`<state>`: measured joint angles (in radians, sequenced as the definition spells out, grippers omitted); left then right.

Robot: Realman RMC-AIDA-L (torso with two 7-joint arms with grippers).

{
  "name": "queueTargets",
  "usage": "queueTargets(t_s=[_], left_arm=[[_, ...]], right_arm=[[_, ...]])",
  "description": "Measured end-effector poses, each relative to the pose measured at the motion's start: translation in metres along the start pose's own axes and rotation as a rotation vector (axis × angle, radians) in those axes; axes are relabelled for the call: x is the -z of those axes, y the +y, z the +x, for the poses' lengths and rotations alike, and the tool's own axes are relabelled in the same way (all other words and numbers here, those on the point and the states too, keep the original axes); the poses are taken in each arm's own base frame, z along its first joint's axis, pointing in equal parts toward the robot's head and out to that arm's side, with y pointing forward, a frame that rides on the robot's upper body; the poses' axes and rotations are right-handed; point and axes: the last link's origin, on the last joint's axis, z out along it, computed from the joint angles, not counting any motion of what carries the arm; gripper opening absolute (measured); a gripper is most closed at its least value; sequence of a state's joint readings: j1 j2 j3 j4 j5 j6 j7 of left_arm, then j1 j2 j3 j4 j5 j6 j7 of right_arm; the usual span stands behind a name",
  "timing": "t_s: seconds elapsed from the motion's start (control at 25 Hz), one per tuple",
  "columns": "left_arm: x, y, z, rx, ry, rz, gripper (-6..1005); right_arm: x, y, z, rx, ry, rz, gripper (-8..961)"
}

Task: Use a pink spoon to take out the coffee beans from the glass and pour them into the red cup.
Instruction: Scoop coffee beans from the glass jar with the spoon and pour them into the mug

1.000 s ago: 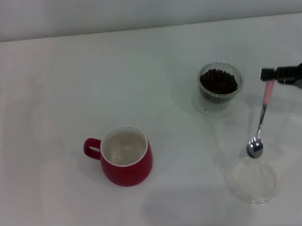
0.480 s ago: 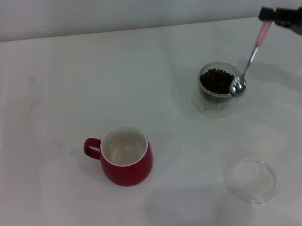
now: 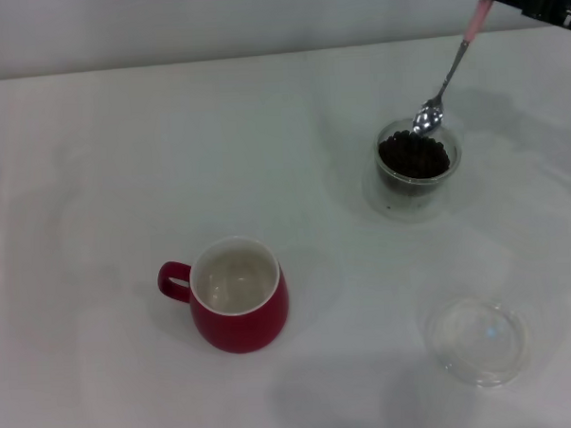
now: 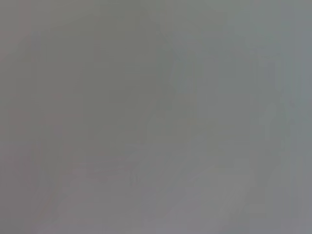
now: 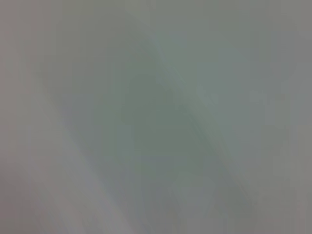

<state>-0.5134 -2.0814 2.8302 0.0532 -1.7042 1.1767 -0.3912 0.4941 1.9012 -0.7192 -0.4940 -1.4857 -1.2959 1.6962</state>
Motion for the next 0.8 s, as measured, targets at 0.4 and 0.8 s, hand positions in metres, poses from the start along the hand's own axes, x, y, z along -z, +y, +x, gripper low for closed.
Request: queueTargets(t_s=[0.4, 0.8], left_arm=[[0.000, 0.001, 0.000, 0.001, 0.000, -0.002, 758], [0.000, 0.001, 0.000, 0.001, 0.000, -0.001, 758]], right_arm=[[-0.009, 0.007, 0.019, 0.193, -0.009, -0.001, 152], [-0.013, 0.010, 0.030, 0.291, -0.018, 0.002, 152]])
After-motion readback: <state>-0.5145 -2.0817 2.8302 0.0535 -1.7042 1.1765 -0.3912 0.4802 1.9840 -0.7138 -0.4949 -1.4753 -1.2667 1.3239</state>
